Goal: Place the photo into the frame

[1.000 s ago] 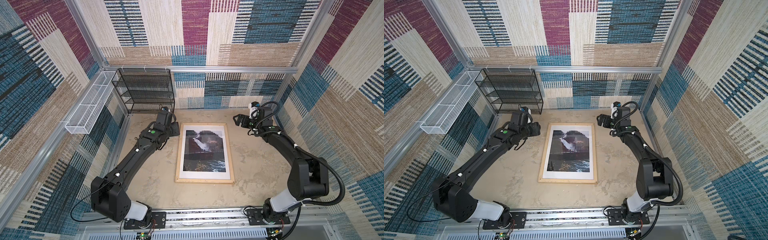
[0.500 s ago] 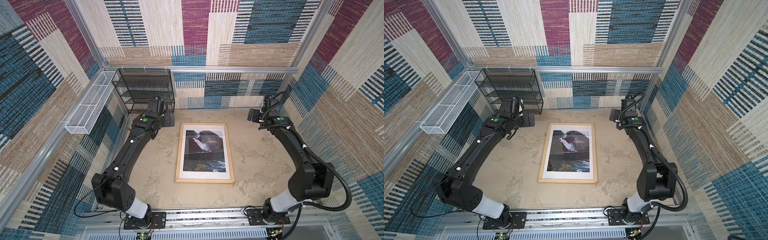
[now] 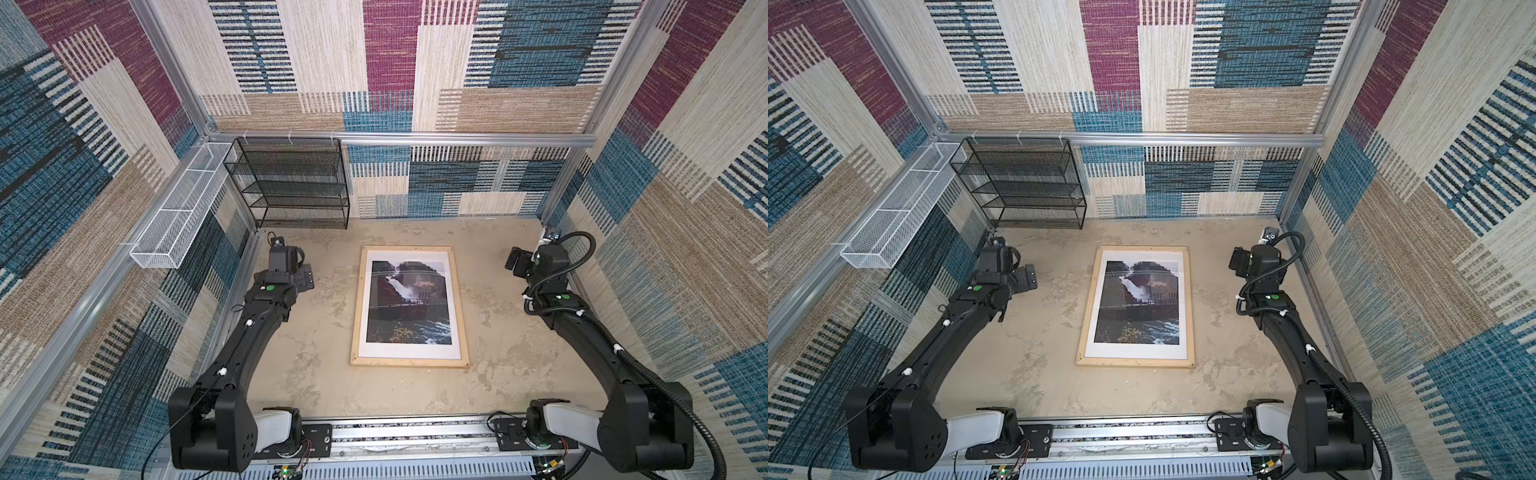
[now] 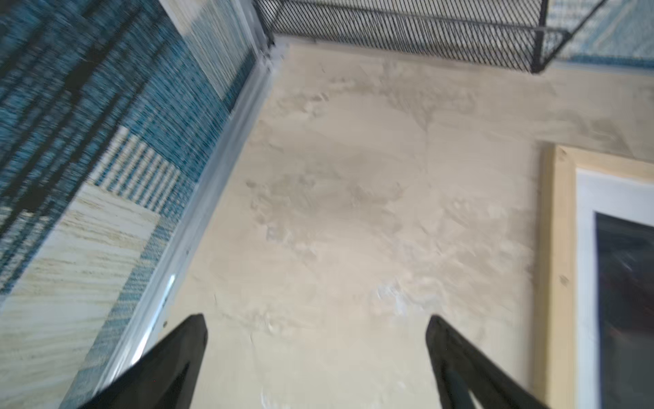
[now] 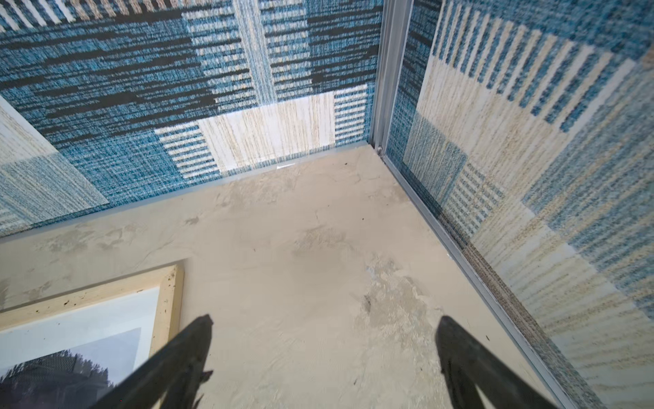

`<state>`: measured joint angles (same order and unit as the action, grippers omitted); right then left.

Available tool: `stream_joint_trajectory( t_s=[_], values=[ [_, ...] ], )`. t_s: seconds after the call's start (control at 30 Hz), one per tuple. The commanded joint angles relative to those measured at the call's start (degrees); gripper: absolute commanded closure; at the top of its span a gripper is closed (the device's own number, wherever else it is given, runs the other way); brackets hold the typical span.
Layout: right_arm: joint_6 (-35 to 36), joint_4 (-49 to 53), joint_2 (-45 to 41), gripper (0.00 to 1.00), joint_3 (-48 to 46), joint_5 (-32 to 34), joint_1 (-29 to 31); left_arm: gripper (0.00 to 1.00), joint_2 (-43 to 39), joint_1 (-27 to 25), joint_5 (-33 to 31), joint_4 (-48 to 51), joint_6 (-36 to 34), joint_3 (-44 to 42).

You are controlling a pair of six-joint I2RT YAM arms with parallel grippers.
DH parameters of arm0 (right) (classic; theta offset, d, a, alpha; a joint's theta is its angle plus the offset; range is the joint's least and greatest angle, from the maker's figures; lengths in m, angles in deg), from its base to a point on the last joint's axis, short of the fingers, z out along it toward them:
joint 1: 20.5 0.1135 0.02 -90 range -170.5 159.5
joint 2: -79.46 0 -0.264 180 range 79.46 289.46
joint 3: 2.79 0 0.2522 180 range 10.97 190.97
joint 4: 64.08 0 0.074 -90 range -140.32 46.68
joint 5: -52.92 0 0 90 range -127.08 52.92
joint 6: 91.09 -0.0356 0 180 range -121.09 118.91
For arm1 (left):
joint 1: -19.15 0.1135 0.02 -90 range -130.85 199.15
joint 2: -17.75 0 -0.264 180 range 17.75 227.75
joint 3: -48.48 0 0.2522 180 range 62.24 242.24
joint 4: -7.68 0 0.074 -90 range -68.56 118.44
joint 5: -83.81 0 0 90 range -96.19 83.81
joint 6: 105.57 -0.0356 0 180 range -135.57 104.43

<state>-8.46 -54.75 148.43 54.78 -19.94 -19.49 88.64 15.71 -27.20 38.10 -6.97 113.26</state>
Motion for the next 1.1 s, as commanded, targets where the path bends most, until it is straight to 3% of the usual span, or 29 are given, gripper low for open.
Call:
stream_joint_trajectory(
  t_s=[0.0,0.13,0.27,0.37,0.47,0.53,0.63,0.87,0.93,1.0,1.07],
  values=[
    [1.8,-11.7,-0.2,0.00,-2.2,1.5,-0.1,0.00,-4.0,1.2,-3.1,-19.5,-5.7,-9.7],
    [5.6,-18.9,-0.1,0.00,-6.9,0.2,-0.2,0.00,-8.0,4.8,0.3,-26.5,-5.5,-17.6],
    [8.7,-29.6,-1.1,0.00,-13.7,-2.9,-0.3,0.00,-5.0,8.5,3.5,-32.2,-3.8,-21.3],
    [9.0,-28.6,0.8,0.00,-13.3,-3.0,-0.3,0.00,-0.7,12.2,15.2,-40.8,1.0,-24.3],
    [8.1,-28.1,2.3,0.00,-13.2,-2.4,-0.3,0.01,4.4,12.2,20.3,-47.4,1.1,-25.3],
    [7.7,-29.6,2.5,0.00,-14.5,-0.9,-0.3,0.01,7.4,12.2,20.1,-49.5,0.9,-25.3],
    [10.3,-34.1,2.0,0.00,-18.0,-4.0,-0.3,0.00,11.0,12.2,21.9,-61.8,-0.5,-29.0],
    [13.0,-40.8,4.6,0.00,-20.7,-11.4,-0.4,0.01,13.0,11.6,31.6,-62.7,-5.1,-28.5],
    [13.0,-43.8,5.1,0.00,-22.3,-12.6,-0.4,0.00,18.4,10.0,29.1,-70.8,-5.6,-29.3],
    [13.4,-46.3,5.3,0.01,-24.0,-15.3,-0.4,0.00,15.7,9.4,27.4,-60.8,-5.9,-26.8],
    [13.7,-47.0,5.2,0.00,-24.6,-18.4,-0.4,0.01,17.6,8.1,24.3,-65.8,-6.4,-27.6]
  ],
)
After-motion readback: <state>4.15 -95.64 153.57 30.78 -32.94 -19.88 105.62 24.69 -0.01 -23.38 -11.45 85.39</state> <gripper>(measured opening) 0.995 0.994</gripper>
